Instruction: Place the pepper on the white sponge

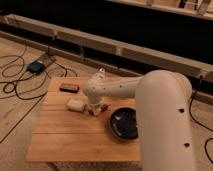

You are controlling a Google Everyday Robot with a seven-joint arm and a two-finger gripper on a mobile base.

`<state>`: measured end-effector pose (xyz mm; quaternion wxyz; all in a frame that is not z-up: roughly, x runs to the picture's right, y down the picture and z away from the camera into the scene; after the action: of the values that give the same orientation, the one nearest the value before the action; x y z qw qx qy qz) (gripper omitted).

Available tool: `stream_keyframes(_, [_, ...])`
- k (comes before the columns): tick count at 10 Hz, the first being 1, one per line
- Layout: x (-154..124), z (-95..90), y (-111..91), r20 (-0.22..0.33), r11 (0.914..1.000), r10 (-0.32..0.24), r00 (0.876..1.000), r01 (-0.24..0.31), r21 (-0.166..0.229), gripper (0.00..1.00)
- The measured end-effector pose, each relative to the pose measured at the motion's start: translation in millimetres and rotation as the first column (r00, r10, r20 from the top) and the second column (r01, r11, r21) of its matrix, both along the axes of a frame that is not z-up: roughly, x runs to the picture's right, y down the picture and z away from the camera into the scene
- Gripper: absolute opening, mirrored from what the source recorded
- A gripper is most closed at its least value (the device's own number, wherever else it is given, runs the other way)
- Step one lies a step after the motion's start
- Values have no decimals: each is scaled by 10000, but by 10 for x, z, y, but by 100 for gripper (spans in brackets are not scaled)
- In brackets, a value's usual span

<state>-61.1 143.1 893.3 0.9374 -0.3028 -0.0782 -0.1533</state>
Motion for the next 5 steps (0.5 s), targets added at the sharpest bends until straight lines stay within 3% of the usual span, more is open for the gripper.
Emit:
stream_keyframes(2, [-4, 3, -2, -50, 10000, 35, 10000, -35, -86, 4])
stream_keyframes(5, [-9, -33, -78, -109, 9999, 45, 9999, -47, -105, 0])
